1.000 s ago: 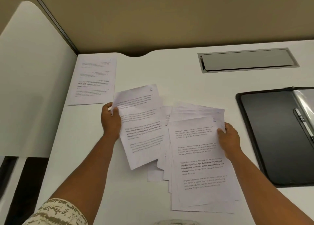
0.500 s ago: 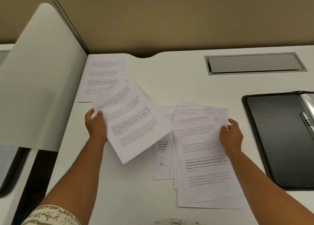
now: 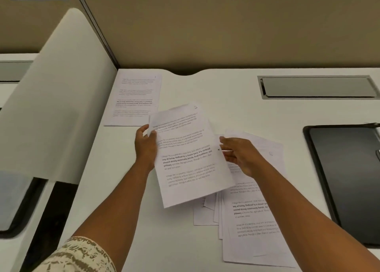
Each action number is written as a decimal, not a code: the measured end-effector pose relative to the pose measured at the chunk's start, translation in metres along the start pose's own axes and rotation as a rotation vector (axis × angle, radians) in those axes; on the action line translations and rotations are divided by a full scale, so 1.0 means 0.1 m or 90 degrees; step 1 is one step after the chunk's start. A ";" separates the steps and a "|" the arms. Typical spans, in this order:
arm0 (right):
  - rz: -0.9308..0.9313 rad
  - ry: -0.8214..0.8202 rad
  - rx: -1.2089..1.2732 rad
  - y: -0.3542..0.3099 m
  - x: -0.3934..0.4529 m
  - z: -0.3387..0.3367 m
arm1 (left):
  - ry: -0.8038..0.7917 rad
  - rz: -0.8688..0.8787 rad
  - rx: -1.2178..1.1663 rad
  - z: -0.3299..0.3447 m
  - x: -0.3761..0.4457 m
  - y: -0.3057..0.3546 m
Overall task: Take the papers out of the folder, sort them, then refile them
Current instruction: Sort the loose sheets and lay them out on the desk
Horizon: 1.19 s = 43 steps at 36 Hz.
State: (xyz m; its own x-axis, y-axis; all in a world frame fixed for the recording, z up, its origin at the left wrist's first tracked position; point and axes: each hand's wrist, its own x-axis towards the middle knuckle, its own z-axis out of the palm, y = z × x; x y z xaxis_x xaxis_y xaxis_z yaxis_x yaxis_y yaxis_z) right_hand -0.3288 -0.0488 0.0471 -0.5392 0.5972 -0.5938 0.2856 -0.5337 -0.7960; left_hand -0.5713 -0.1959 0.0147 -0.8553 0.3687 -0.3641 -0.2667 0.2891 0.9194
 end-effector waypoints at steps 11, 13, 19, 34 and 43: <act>-0.016 0.124 -0.195 0.05 0.30 0.07 | -0.062 0.071 0.063 0.12 0.26 0.12; -0.020 0.143 -0.186 0.03 0.37 0.08 | -0.062 0.083 0.067 0.13 0.34 0.18; -0.013 0.182 -0.095 -0.14 0.67 0.17 | -0.070 0.036 0.055 0.25 0.58 0.26; -0.014 0.253 -0.043 -0.62 1.87 0.53 | -0.152 0.392 0.438 0.52 1.02 0.05; -0.048 0.313 -0.262 -0.61 2.26 0.66 | -0.191 0.411 0.511 0.69 1.16 -0.21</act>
State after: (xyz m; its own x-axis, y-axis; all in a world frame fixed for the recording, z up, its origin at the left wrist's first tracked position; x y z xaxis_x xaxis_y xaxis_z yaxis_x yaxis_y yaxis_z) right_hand -0.5205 0.0793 -0.0313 -0.1712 0.8811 -0.4409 0.5947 -0.2643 -0.7593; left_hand -0.6344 -0.0986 -0.0573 -0.5569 0.8299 0.0346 0.6605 0.4173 0.6242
